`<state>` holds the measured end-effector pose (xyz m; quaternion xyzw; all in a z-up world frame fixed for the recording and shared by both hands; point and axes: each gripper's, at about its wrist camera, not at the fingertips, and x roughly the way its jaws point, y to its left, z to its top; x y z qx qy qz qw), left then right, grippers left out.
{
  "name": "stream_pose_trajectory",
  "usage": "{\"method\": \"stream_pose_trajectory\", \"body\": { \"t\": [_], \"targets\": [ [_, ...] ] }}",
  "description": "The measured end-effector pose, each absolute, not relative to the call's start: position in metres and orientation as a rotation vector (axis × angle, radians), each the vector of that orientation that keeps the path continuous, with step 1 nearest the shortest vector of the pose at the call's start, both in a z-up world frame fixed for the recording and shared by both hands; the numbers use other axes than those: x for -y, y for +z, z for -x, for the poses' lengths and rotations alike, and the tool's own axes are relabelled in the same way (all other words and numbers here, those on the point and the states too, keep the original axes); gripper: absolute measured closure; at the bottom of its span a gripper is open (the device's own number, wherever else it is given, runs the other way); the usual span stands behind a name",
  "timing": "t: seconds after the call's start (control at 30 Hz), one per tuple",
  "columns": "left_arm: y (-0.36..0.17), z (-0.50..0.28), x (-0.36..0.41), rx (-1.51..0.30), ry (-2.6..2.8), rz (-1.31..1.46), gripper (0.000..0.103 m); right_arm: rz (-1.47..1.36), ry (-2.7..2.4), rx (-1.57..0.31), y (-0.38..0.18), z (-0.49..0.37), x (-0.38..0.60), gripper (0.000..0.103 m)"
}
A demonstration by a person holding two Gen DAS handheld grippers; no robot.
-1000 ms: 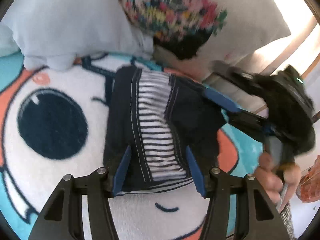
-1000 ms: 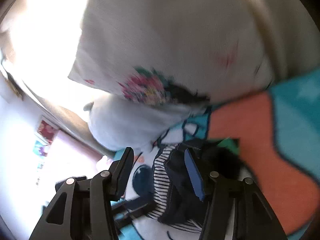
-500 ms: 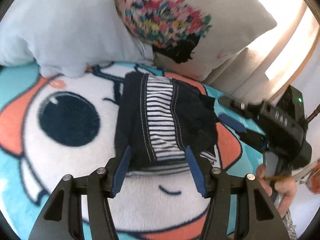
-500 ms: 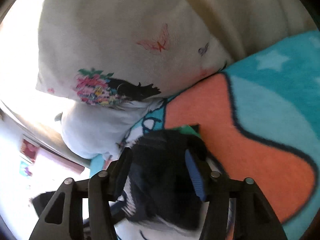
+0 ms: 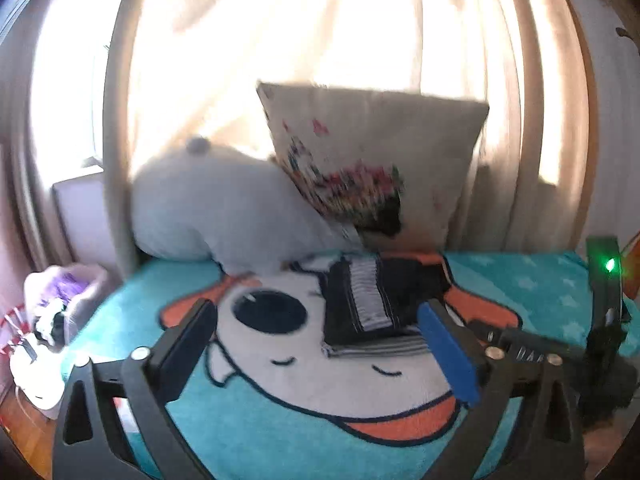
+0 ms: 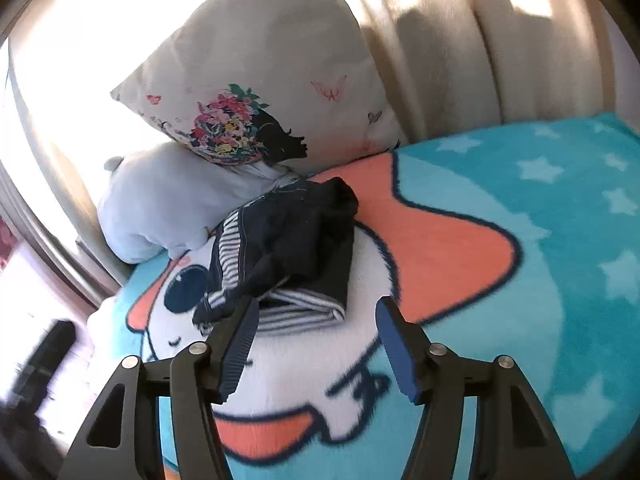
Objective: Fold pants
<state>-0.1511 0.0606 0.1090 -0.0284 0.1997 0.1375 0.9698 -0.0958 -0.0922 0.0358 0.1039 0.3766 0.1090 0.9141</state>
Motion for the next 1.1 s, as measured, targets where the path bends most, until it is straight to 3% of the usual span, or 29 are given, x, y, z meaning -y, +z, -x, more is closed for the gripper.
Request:
{"method": "stream_pose_trajectory", "body": {
  "t": [0.2,1.1],
  "targets": [
    [0.114,0.179,-0.048,-0.371,0.349,-0.022,0.0,-0.175,0.232,-0.775,0.038,0.12,0.08,0.034],
    [0.061,0.129,-0.052,-0.712,0.194,0.123,0.0,-0.025,0.118,-0.785,0.025,0.125,0.086,0.028]
  ]
}}
